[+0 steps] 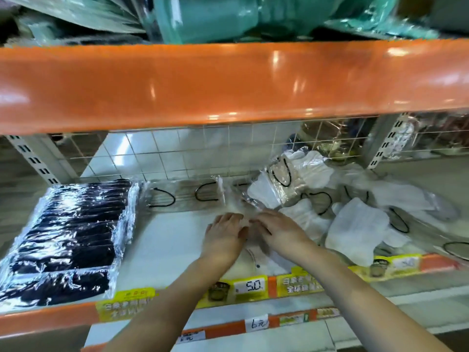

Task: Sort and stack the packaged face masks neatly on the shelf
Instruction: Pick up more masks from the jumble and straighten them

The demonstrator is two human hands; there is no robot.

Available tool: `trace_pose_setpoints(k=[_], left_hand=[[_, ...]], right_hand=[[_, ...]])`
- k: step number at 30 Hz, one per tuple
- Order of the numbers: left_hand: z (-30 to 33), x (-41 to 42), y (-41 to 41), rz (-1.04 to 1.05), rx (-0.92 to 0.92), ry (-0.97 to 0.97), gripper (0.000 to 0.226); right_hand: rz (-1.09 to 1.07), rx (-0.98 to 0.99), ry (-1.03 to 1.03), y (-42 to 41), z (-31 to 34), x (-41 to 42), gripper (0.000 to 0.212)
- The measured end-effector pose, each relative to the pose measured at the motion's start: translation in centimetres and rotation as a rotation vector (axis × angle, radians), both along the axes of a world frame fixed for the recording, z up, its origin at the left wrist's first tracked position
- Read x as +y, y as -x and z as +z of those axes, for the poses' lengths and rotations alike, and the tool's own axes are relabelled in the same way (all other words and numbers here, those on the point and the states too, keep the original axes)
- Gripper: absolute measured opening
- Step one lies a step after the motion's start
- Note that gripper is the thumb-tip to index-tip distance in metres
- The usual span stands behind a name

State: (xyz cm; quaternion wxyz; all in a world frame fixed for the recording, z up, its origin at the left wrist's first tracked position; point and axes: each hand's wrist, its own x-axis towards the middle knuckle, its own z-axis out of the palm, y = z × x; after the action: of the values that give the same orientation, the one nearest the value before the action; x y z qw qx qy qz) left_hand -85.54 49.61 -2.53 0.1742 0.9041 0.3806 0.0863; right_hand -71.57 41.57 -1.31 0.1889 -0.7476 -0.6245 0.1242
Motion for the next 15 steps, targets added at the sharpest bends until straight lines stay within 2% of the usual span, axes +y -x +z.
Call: trace_pose_setpoints(k=[6, 11, 13, 15], left_hand=[[-1.3, -2.5, -1.1, -0.006, 0.020, -0.036, 0.045], [-1.6, -3.8, -1.8, 0.007, -0.109, -0.008, 0.037], [-1.8, -4.0, -2.0, 0.023, -0.183, 0.036, 0.041], [-2.1, -3.9, -2.0, 0.050, -0.212, 0.046, 0.036]], right_hand=[[0.000, -0.024, -0.085, -1.2, -1.5, -3.4, 0.041], [-0.035, 0.010, -0.099, -1.2, -2.6, -3.7, 0.056], [-0.032, -0.023, -0.119, -1.1, -2.9, -3.7, 0.055], [0.003, -0.066, -0.123, -1.1, -3.0, -3.7, 0.060]])
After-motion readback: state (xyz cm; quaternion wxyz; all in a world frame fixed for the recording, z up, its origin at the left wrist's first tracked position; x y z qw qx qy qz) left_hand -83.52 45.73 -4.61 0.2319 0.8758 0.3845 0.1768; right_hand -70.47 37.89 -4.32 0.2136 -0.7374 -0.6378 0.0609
